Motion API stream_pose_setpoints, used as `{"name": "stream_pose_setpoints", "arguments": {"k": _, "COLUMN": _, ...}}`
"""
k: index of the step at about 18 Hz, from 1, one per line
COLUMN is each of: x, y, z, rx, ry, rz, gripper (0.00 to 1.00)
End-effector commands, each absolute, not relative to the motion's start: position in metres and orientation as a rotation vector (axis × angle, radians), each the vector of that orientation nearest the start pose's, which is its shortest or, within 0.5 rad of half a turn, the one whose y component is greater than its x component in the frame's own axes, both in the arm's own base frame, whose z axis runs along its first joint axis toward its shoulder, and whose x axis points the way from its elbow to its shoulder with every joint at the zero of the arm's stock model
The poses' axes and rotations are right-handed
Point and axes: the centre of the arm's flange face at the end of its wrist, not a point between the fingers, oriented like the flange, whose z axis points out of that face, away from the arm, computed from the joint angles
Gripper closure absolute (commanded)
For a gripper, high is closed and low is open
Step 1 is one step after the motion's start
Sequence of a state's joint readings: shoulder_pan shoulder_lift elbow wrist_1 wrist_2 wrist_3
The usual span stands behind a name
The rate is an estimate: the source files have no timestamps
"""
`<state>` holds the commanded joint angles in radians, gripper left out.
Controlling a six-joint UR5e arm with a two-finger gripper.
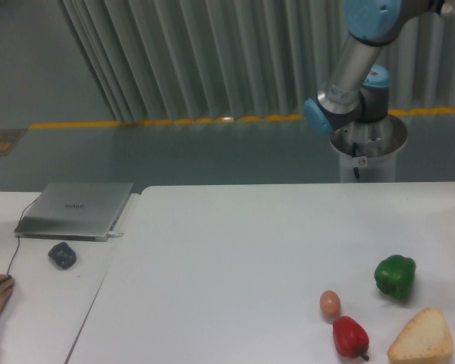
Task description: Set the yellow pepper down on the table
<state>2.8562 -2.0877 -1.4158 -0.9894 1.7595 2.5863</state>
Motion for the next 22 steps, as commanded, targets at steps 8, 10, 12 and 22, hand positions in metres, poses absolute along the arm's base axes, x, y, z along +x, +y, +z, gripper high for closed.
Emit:
{"name": "stream_pose_setpoints", "arguments": {"k": 8, "x": -0.639, "y": 0.292, "z": 0.306, "rx": -2.742, "ry": 1.981, "rz": 0.192, "gripper": 0.0}}
{"name": "stream_pose_setpoints", "arguments": {"k": 10, "x": -0.64, "y": 0.29, "z": 0.304, "rx": -2.744, "ry": 1.977, "rz": 0.184, "gripper": 0.0}}
{"name": "stream_pose_setpoints", "arguments": {"k": 12, "x": -0.639, "y": 0.287, "z": 0.299, "rx": -2.747, "ry": 1.968, "rz": 0.174, "gripper": 0.0}}
{"name": "stream_pose_setpoints", "arguments": {"k": 22, "x": -0.643, "y": 0.287, "z": 0.292, "rx": -2.775, "ry": 1.917, "rz": 0.172, "gripper": 0.17}}
